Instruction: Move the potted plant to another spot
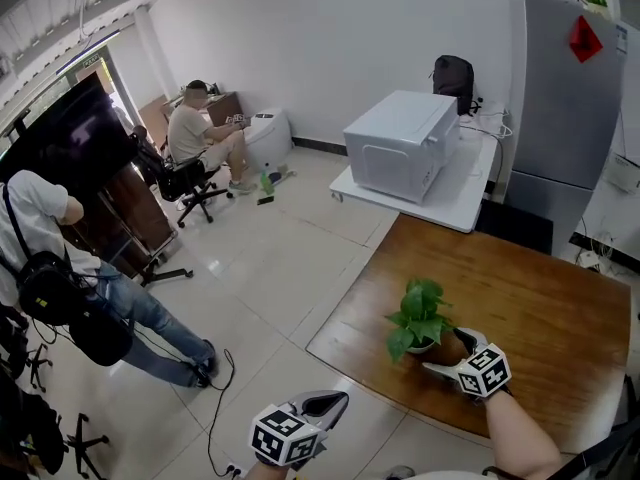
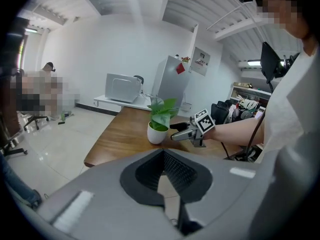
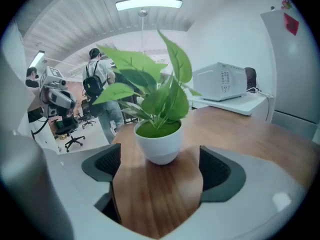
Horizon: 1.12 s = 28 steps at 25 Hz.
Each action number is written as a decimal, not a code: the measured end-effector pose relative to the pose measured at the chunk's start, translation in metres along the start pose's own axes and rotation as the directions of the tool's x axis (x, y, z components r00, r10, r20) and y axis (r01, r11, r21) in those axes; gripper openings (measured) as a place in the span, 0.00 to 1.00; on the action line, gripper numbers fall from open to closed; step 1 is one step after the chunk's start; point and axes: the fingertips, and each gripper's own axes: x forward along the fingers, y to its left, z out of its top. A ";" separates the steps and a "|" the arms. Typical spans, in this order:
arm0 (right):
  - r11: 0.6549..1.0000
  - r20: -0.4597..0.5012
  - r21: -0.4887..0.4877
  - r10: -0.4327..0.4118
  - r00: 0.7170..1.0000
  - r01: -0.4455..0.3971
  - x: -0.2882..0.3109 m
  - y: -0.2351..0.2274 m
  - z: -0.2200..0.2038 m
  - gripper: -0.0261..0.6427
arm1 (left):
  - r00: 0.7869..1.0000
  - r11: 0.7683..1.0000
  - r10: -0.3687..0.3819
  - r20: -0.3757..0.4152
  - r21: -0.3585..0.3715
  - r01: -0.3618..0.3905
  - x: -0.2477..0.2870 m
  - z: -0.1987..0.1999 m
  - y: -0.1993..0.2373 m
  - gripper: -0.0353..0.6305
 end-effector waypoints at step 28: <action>0.982 0.199 0.050 -0.190 0.961 0.183 -0.256 0.107 0.034 0.04 | 0.823 0.796 -0.563 0.081 0.319 0.514 0.073 0.084 -0.217 0.05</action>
